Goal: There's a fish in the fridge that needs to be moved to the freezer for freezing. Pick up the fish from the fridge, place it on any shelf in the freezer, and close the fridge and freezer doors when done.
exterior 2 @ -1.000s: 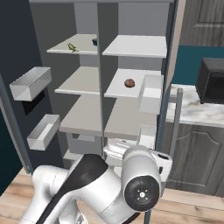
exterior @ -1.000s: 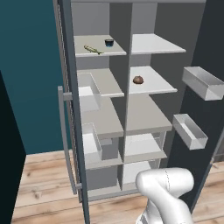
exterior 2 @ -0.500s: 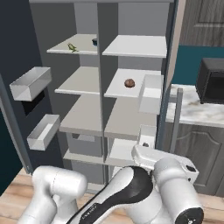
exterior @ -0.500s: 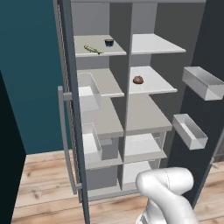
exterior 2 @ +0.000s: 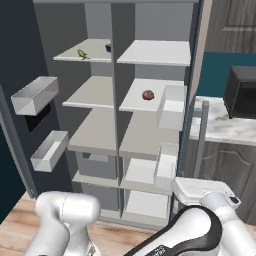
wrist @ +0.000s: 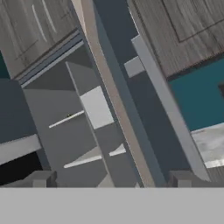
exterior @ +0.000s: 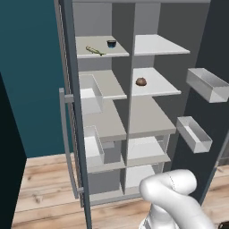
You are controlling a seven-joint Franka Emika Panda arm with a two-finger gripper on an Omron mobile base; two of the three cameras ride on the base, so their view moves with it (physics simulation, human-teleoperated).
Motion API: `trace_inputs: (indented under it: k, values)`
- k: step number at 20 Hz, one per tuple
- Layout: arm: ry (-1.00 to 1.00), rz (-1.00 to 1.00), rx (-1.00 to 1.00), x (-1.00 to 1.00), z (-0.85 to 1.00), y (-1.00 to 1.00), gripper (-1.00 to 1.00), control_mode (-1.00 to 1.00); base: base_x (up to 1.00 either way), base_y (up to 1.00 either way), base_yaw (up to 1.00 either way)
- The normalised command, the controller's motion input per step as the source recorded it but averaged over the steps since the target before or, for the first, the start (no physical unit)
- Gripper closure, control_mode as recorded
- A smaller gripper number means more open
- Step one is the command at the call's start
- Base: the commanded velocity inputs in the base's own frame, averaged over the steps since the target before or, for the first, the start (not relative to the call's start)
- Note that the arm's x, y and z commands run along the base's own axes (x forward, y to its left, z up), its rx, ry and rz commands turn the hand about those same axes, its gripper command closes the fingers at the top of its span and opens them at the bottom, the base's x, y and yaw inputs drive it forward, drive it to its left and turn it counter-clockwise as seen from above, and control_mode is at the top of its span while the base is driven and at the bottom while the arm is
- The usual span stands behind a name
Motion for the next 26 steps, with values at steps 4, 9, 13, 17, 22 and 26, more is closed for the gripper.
trace_inputs:
  k: [4, 9, 13, 17, 22, 26]
  values:
    - [-0.24, 0.35, 0.06, 0.32, -0.26, -0.38, -1.00, -1.00, 0.00, 0.00, 0.00]
    - [-0.08, 0.19, 0.00, 0.45, -0.22, -0.04, -1.00, -1.00, 0.00, 0.00, 0.00]
    - [-0.01, 0.08, 0.00, 0.28, -0.31, -0.01, -1.00, -1.00, 0.00, 0.00, 0.00]
    - [0.05, 0.02, 0.00, 0.45, -0.31, -0.02, -1.00, -1.00, 0.00, 0.00, 0.00]
    - [0.03, 0.02, 0.00, 0.36, -0.36, -0.03, -1.00, -1.00, 0.00, 0.00, 0.00]
    - [0.00, 0.00, -0.01, 0.11, -0.34, 0.00, -1.00, -1.00, 0.00, 0.00, 0.00]
